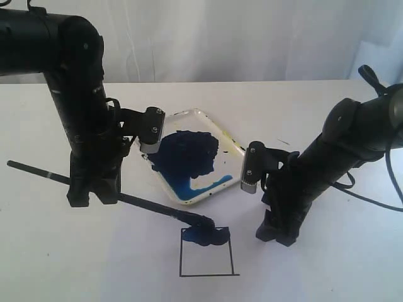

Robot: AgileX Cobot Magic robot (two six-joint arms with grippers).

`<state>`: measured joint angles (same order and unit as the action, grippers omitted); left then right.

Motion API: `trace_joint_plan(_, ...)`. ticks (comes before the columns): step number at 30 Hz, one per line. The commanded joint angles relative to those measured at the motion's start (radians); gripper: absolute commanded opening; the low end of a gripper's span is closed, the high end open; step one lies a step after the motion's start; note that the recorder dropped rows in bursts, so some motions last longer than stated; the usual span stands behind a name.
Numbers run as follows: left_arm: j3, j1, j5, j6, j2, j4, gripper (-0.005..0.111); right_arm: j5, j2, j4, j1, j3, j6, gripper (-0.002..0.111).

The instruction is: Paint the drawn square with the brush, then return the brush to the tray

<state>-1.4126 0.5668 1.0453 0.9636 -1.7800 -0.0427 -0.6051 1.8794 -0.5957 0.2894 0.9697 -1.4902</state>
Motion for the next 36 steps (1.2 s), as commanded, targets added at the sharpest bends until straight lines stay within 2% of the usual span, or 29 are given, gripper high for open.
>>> trace_joint_plan(1, 0.004, 0.004, 0.011, 0.004, -0.012, -0.034, 0.0, 0.02, 0.009, 0.012, 0.001, -0.004, 0.007, 0.069)
trace_joint_plan(6, 0.004, 0.004, -0.035, 0.005, -0.038, -0.11, 0.0, 0.02, 0.009, 0.012, 0.001, -0.004, 0.007, 0.069)
trace_joint_plan(28, 0.004, 0.004, -0.035, 0.005, -0.108, -0.111, 0.0, 0.025, 0.009, 0.012, 0.001, -0.004, 0.007, 0.069)
trace_joint_plan(36, 0.004, 0.004, 0.018, 0.068, -0.114, -0.137, 0.0, 0.025, 0.009, 0.012, 0.001, -0.004, 0.007, 0.069)
